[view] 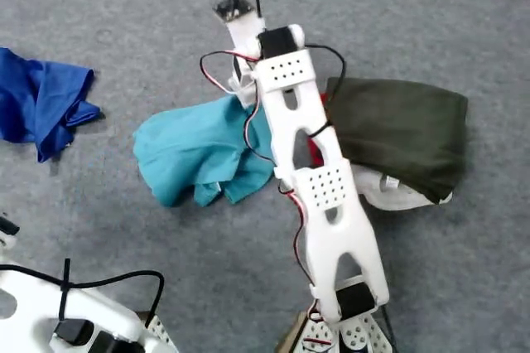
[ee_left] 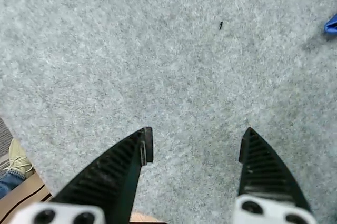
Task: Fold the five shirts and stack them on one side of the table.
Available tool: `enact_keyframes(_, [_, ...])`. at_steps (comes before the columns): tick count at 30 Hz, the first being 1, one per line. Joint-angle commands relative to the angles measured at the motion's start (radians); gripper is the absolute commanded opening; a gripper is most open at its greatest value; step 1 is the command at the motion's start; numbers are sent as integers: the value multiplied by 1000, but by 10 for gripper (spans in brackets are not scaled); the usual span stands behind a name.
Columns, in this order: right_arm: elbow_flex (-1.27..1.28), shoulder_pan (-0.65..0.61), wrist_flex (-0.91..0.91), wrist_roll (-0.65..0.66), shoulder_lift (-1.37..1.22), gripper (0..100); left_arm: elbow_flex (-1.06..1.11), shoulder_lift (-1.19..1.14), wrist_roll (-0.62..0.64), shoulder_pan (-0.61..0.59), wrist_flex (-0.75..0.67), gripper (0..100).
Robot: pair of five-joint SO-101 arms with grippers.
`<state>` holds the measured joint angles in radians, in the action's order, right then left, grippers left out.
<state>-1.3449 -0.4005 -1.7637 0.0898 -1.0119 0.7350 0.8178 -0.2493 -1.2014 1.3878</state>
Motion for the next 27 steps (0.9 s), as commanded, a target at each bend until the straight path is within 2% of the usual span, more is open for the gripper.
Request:
enact_keyframes(1, [-53,-65,-23,11,199,157,-14,15,-5,3,-21,271])
enact_keyframes(8, [53,-248,-25,-3,378,84,6,16,-5,-41,-133,271])
enact_keyframes(14, [499,-443,-23,-178,561,83,15,16,-5,-133,-215,271])
enact_keyframes(20, [943,-590,-18,-362,673,81,15,16,-5,-140,-213,271])
enact_keyframes(23, [1053,-651,20,-425,667,81,15,16,-5,-144,-215,271])
enact_keyframes(27, [1079,-699,150,-503,611,83,40,16,-5,-143,-227,271])
